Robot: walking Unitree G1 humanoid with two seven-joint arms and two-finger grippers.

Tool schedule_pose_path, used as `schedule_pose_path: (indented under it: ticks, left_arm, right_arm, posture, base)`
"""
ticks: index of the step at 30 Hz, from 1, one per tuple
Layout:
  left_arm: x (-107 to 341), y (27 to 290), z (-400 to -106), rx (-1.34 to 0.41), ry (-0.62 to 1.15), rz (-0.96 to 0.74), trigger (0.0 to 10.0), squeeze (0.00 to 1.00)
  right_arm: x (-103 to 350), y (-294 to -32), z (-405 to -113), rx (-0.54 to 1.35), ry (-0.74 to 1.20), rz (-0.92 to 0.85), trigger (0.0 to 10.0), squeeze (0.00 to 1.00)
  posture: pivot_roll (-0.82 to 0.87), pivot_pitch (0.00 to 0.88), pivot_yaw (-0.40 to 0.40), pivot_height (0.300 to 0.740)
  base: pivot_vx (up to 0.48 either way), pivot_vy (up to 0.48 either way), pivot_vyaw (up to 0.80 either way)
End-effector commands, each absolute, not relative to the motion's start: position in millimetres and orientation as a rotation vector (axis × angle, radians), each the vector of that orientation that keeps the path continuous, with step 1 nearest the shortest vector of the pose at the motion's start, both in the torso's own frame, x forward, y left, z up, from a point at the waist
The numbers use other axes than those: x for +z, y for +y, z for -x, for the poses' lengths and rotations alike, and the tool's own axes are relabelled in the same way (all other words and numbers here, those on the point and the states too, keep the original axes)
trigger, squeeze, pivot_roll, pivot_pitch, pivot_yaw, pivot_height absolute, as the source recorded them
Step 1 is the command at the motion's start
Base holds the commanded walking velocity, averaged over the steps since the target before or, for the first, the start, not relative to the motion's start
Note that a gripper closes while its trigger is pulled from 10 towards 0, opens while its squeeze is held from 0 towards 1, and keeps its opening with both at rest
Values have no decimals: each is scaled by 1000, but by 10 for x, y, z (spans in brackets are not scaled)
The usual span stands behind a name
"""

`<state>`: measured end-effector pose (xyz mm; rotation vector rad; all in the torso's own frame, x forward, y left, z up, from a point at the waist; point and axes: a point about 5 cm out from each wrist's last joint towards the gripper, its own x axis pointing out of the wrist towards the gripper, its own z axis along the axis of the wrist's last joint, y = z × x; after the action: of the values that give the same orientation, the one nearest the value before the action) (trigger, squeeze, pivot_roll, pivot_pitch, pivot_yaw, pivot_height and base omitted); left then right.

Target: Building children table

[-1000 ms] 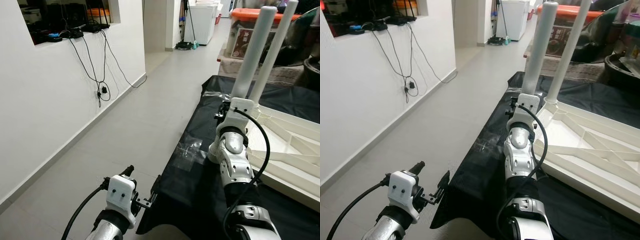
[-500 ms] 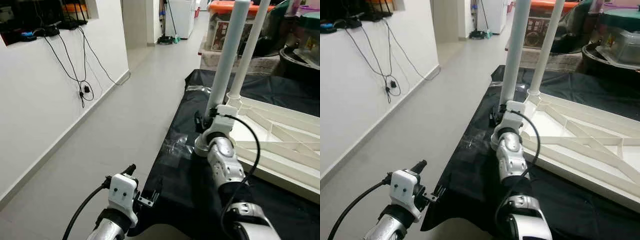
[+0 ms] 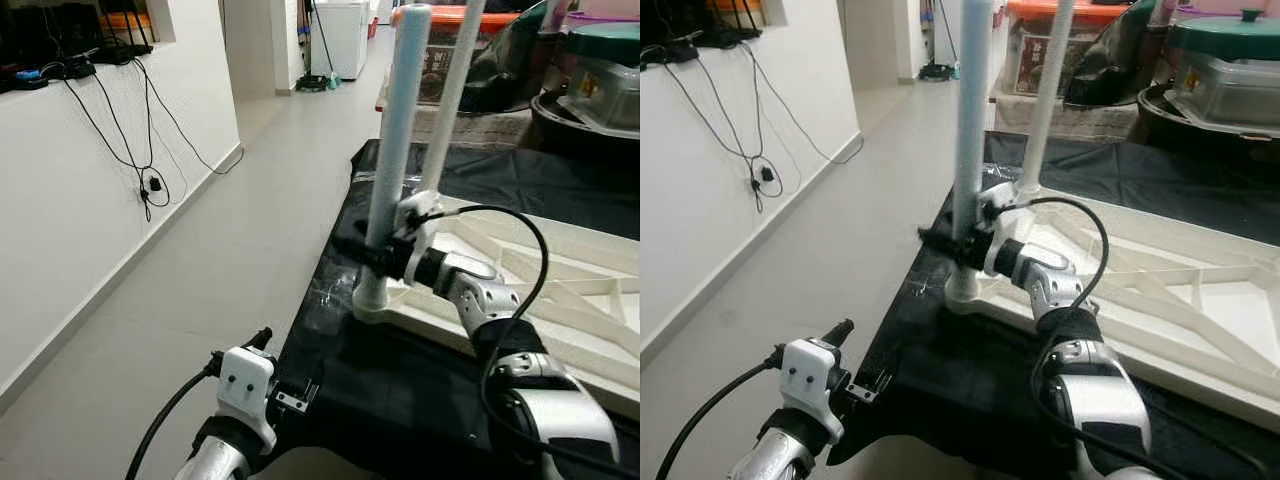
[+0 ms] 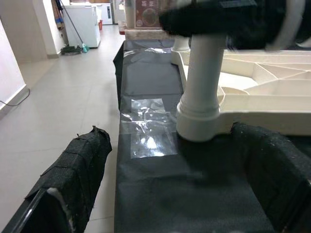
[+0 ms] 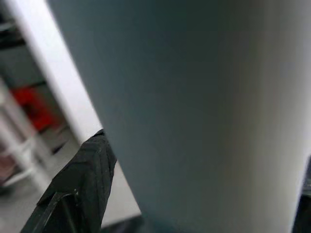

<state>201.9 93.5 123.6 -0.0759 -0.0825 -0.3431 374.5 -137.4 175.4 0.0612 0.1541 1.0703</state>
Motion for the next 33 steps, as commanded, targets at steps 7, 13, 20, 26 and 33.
schedule_pose_path:
  ticks: [7, 13, 20, 26, 33]
  left_arm:
    - [1193, 934, -2003, -336, -59, 74, 10000, 0]
    - [1179, 948, -2000, -341, -52, 72, 10000, 0]
    - [1169, 956, -1991, -342, -50, 66, 10000, 0]
    - [1165, 953, -1986, -345, -46, 67, 10000, 0]
    - [1175, 953, -1985, -347, -46, 67, 10000, 0]
  right_arm:
    - [1707, -1274, -3678, 1276, 240, -37, 1647, 0]
    - [1722, -1315, -3814, 1032, 173, 117, 0, 0]
    - [1693, -1651, -4009, 352, 122, 123, 0, 0]
    - [1573, -2204, -3882, -327, 87, 85, 0, 0]
    - [1368, -2190, -3654, -502, 113, 24, 0, 0]
  posture:
    - [71, 0, -5, 740]
    - [87, 0, 2, 740]
    - [99, 0, 3, 740]
    - [99, 0, 3, 740]
    - [93, 0, 4, 740]
  base:
    - [0, 0, 0]
    - [0, 0, 0]
    - [0, 0, 0]
    - [0, 0, 0]
    - [0, 0, 0]
